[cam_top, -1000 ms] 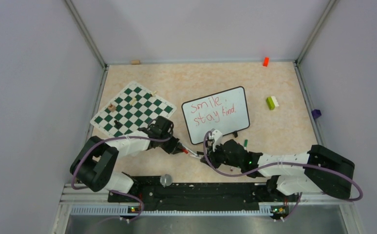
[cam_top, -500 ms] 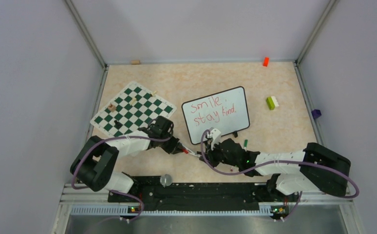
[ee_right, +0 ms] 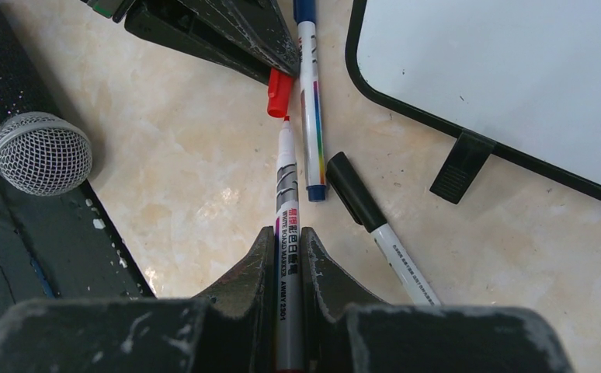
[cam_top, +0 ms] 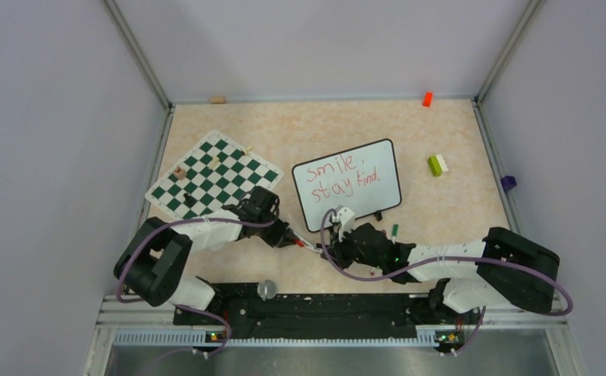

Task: Write a sentence on the whiteboard
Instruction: Close the whiteboard marker at the center of the board.

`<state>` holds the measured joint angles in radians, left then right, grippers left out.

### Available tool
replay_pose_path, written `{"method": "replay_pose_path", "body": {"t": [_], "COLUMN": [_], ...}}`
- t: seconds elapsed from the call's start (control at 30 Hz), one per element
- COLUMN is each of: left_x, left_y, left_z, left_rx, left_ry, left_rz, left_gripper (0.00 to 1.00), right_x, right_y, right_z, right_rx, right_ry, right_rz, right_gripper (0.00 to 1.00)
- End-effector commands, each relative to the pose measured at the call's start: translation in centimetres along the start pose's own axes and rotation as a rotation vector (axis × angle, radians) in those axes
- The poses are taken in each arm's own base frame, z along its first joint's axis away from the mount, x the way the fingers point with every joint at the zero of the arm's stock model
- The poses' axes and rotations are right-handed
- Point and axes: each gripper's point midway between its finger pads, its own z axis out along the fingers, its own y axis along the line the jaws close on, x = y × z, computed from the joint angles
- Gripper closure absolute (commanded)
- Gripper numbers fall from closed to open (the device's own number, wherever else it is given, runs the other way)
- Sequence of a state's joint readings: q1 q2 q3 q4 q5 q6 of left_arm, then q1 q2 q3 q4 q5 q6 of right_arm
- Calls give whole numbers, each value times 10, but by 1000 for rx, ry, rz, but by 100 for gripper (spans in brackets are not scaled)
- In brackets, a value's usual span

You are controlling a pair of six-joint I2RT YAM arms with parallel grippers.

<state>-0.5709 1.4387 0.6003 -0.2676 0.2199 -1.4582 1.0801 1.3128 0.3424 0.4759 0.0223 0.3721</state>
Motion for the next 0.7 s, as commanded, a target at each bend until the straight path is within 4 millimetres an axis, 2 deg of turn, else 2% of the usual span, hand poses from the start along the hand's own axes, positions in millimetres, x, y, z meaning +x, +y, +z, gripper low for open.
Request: {"method": "replay_pose_path", "body": {"t": [0.0,0.27,0.67], "left_x": [-1,-3,-8], "left_y": [38,40,40], "left_z": [12,12,9], "left_rx": [-127,-136,-146], "left_ry": [-6,-18,-44], "left_rz": [-3,-3,4], "left_gripper": [100,100,100], "right_x": [-28,-29,-32], "right_y": [17,17,16], "right_z": [7,7,-2], "right_rx": [-40,-41,-31], "right_ry": [-76,-78,-83], "right_rz": [11,13,13], "right_gripper": [100,100,100]}}
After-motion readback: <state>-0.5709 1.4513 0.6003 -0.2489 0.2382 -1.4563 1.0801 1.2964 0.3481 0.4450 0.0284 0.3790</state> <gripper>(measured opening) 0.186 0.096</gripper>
